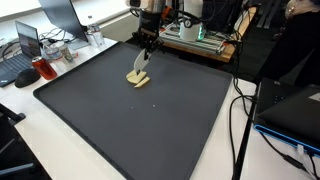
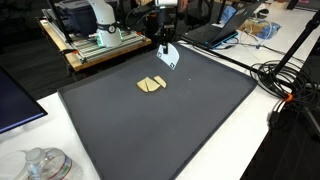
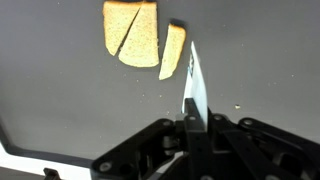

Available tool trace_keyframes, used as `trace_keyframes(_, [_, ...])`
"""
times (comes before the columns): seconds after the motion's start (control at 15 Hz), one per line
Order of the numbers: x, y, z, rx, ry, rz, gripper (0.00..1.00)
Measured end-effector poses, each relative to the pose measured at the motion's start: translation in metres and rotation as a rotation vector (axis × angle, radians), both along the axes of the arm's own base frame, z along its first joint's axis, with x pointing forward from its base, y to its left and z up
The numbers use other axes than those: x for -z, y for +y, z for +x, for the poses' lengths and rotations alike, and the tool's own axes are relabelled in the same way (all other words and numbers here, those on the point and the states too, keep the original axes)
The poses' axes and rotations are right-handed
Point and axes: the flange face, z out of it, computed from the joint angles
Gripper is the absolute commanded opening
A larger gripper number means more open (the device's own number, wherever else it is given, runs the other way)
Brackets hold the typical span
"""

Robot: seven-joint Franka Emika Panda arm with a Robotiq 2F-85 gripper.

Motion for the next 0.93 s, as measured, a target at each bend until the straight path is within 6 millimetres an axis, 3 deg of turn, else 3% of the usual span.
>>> trace_keyframes(0.27, [-0.006, 0.006, -0.005, -0.004, 0.03, -0.017, 0.01])
trace_keyframes(0.67, [-0.013, -0.005, -0.008, 0.044, 0.031, -0.061, 0.01])
trace_keyframes(0.93, [-0.012, 0.001, -0.01, 0.058, 0.007, -0.11, 0.01])
